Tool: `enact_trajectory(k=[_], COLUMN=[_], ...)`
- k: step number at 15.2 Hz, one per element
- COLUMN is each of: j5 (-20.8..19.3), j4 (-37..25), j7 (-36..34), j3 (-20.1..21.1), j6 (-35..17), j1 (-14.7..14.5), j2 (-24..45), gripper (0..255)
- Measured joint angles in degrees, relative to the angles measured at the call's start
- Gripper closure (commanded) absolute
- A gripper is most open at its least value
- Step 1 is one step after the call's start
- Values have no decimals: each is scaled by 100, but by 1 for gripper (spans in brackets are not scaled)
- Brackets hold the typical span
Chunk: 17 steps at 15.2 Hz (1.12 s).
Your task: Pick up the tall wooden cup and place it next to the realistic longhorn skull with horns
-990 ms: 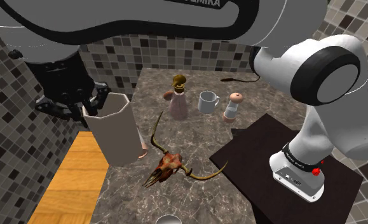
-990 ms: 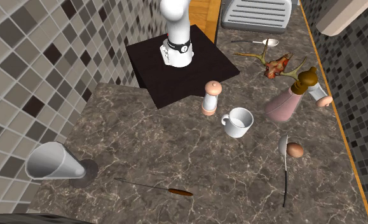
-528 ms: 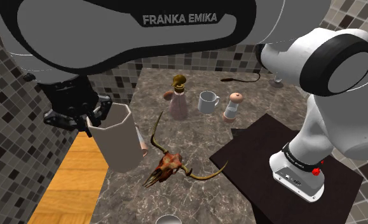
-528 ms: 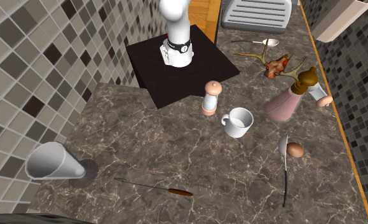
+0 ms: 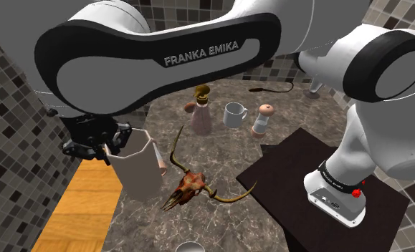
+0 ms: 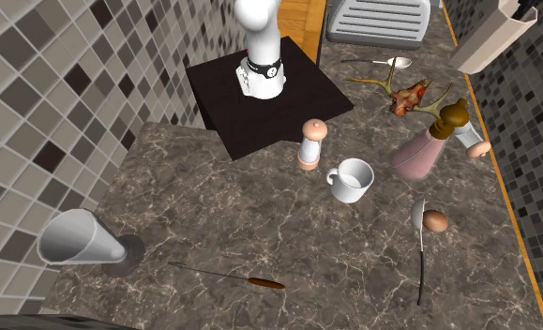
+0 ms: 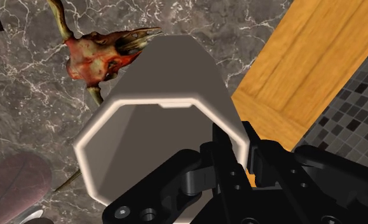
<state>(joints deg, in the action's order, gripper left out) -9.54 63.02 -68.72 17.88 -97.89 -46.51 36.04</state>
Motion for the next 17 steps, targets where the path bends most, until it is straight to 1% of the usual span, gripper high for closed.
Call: enact_trajectory(k=[2,9,17], j5=[8,-7,-50], j4=[246,767,1207], j7=[-8,-32,-68], j3=[3,-9,-37], j6=[-186,-711,-1260], j1=[35,89,112], j2=[-57,-47,69], gripper=[255,255,255])
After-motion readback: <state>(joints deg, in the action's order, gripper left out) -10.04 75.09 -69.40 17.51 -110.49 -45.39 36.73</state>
